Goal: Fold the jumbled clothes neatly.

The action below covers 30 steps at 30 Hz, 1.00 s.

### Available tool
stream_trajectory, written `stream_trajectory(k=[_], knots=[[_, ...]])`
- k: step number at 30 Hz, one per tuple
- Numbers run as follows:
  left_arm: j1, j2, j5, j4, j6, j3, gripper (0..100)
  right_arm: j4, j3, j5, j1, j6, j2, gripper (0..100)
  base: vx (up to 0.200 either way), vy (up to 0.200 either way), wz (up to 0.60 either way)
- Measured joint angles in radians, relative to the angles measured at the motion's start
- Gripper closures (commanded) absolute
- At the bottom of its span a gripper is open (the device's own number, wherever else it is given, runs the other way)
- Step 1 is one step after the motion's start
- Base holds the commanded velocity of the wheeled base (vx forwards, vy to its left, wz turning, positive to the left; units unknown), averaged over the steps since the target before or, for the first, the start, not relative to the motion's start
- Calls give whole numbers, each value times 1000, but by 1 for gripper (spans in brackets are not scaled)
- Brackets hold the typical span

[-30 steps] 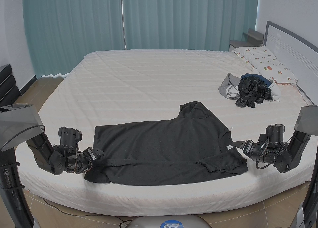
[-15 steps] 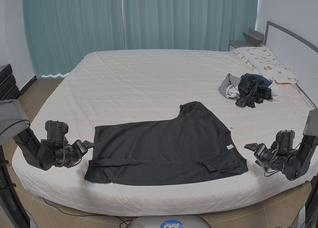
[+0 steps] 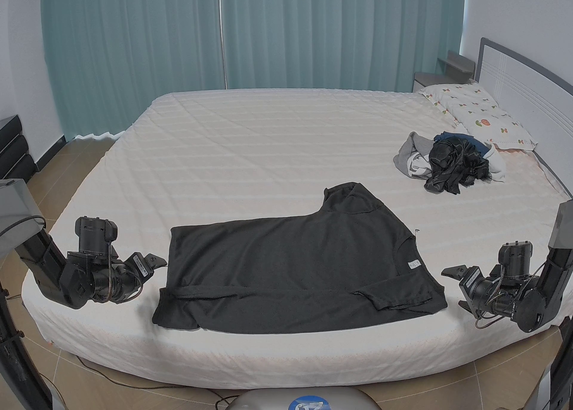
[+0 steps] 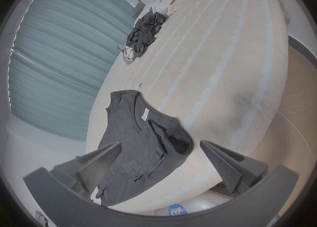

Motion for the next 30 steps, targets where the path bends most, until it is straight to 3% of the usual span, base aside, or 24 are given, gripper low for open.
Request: stream_trajectory(k=[3,12,25,30], knots=[[0,0,0,0,2,7,0,0,6,0,9,2,0,0,0,0,0],[-10,5,1,-2,5,24,0,-1,30,-2,36,5,1,0,200,0,0],[-14,-1,-4,-10,4,48,0,-12,63,-8,46,3,1,0,0,0,0],[-14,-3,-7,-13,3,44,0,-89,84,-9,47,0,-1,0,0,0,0]])
